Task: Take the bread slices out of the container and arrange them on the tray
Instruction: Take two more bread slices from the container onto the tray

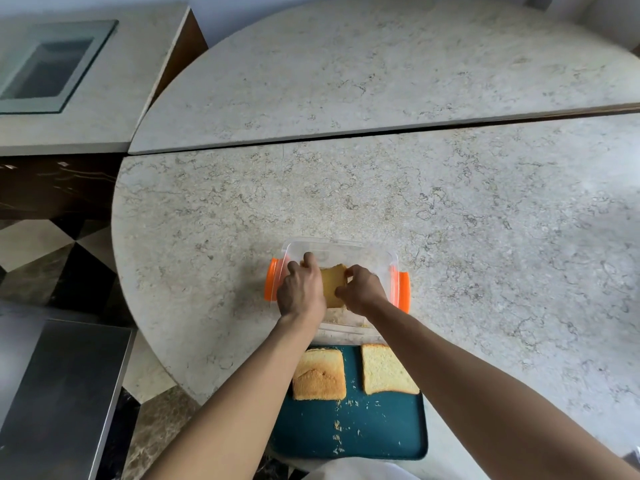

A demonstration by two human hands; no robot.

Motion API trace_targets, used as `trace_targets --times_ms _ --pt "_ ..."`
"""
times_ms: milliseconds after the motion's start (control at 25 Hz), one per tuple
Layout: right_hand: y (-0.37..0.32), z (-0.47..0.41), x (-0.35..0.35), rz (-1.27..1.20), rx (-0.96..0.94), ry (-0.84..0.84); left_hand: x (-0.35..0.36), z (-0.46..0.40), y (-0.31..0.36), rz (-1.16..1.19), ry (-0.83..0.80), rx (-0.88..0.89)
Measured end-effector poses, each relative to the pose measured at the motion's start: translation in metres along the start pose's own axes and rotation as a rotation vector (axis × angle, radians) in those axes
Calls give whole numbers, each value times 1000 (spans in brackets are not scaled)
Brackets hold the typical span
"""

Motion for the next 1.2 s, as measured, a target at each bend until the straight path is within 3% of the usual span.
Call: trace_targets --times_ms 240,440,560,760,840,1000,1200 --pt "-7 16 2 9 -106 42 -7 -3 -10 101 98 70" --pt "-6 57 -4 -51 -259 160 -20 18 -29 422 251 90" --pt "5 85 -13 -196 -317 163 -25 36 -53 767 206 71" --pt "40 141 -24 -580 -390 71 -16 86 -101 1620 126 133" --pt "60 162 -21 -633 -417 29 0 105 -117 1789 63 139" --pt "104 185 3 -658 -367 -42 46 138 -130 1887 -56 47" --pt "155 186 33 -574 -190 -13 107 166 -125 1864 -196 -89"
Point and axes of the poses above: each hand's wrist, its own z-axis away from the middle knuckle, its own x-axis out of the palm, y = z × x, the point moved 2 cm from there along -z, towards the middle knuckle, and after that the axes turned 13 degrees about -y, right-handed, at the moved point
